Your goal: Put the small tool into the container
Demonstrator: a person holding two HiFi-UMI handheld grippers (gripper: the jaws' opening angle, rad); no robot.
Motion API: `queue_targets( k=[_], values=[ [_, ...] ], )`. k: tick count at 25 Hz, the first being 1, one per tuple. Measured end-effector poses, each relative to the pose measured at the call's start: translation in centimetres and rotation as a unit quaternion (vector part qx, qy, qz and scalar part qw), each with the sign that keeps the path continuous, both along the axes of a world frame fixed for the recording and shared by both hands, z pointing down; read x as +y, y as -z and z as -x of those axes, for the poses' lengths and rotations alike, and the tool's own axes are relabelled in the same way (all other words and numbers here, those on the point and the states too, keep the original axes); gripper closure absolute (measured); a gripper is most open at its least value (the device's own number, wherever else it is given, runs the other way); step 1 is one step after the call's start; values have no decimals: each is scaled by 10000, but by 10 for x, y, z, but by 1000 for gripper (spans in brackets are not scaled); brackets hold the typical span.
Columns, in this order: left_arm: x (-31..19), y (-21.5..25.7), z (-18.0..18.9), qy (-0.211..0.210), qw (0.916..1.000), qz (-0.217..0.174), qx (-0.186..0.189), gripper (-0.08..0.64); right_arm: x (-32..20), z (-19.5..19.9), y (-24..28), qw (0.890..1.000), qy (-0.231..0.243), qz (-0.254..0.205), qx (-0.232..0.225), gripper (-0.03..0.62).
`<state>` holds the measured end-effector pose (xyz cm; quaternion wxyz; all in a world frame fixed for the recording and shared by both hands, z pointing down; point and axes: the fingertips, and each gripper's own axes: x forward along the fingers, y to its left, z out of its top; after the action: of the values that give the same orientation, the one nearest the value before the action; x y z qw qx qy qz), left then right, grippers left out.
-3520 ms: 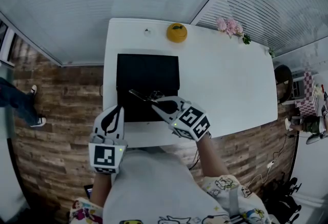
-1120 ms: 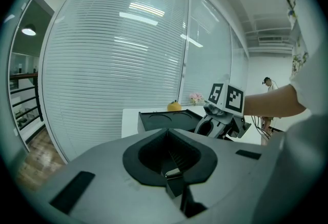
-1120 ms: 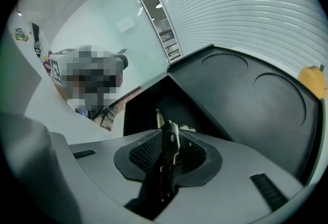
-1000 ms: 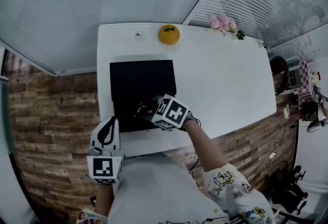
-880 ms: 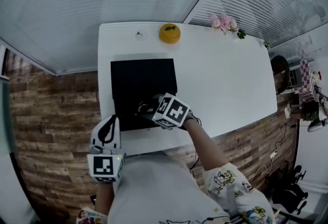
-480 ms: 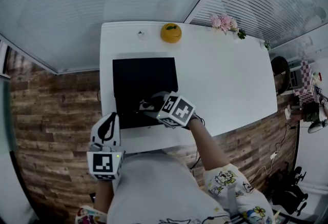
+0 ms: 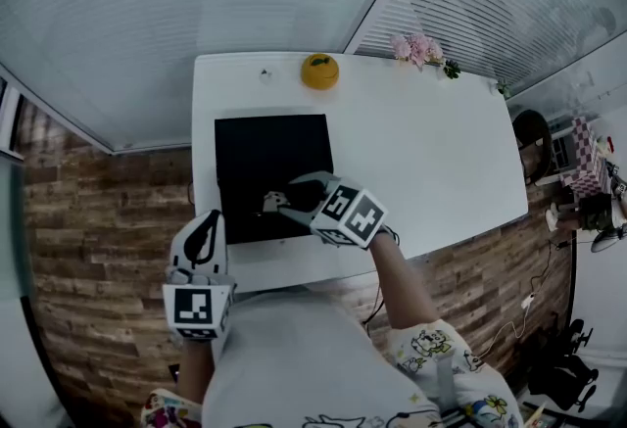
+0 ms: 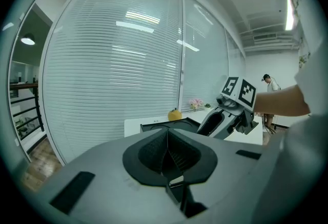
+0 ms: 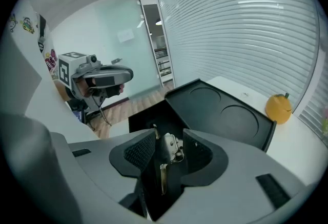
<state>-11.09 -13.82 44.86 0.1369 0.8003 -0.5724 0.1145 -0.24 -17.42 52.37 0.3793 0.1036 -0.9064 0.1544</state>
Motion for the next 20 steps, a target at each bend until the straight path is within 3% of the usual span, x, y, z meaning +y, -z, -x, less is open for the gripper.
queue_targets(
  k=[10,20],
  values=[
    [5,28,-8,-77,9987,-465,-208,554,2,-18,59,9931,-429,-953,-530,449],
    [24,53,-19,-147,9972,-722,-154,554,16,-52,107,9673,-1395,-1616,-1368,451]
  ],
)
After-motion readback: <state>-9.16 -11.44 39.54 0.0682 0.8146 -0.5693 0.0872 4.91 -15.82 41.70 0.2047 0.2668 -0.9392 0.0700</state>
